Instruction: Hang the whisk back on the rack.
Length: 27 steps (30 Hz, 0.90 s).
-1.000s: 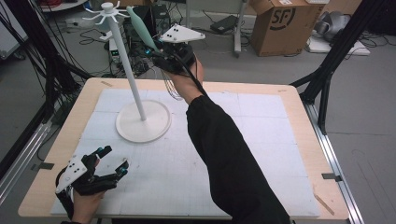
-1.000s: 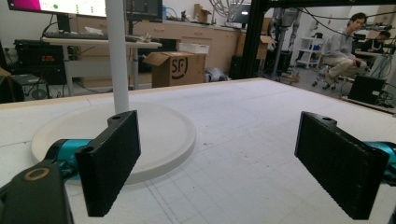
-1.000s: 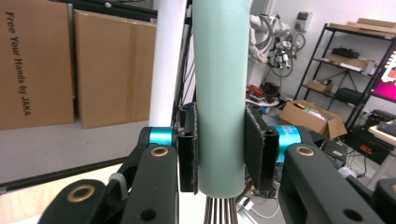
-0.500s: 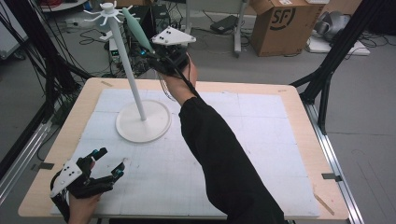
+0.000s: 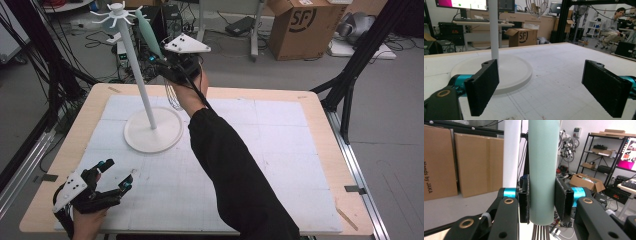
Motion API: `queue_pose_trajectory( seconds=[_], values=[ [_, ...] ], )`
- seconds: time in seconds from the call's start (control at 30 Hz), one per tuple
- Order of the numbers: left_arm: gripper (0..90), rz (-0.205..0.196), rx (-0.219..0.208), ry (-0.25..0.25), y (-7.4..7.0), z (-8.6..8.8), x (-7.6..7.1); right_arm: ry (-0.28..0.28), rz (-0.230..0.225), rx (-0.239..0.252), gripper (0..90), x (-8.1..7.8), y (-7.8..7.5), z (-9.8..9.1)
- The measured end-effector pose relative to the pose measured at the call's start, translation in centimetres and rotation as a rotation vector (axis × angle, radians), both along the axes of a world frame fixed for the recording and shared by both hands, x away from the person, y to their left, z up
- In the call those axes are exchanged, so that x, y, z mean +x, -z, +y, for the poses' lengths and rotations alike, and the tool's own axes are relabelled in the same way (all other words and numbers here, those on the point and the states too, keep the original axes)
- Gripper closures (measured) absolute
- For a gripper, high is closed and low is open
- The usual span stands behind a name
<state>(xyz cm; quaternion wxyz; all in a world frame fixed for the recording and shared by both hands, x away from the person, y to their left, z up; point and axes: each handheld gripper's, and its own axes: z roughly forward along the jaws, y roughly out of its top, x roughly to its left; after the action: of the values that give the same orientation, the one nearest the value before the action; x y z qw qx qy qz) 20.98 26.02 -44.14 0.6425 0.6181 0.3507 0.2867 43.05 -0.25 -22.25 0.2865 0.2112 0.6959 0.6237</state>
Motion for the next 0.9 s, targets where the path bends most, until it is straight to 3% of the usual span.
queue_pose_trajectory(
  seconds=[0.2,0.27,0.53,0.63,0.9],
  values=[
    [14.9,0.001,0.005,0.001,0.0,0.0,0.1,0.015,-0.02,-0.012,66.8,-0.2,0.2,-0.1],
    [14.8,0.002,0.007,0.001,0.0,-0.1,0.1,0.014,-0.01,-0.03,58.6,-0.2,0.4,0.1],
    [14.9,0.005,0.018,0.016,0.1,-0.4,0.4,-0.008,0.024,-0.02,51.2,-0.5,1.5,-0.2],
    [14.9,0.006,0.016,0.016,0.1,-0.5,0.5,-0.022,0.035,-0.009,47.6,-0.6,2.0,-0.9],
    [14.1,0.008,0.025,0.01,0.2,-0.6,0.7,-0.011,0.027,0.014,21.7,-1.1,4.1,-4.7]
  ],
)
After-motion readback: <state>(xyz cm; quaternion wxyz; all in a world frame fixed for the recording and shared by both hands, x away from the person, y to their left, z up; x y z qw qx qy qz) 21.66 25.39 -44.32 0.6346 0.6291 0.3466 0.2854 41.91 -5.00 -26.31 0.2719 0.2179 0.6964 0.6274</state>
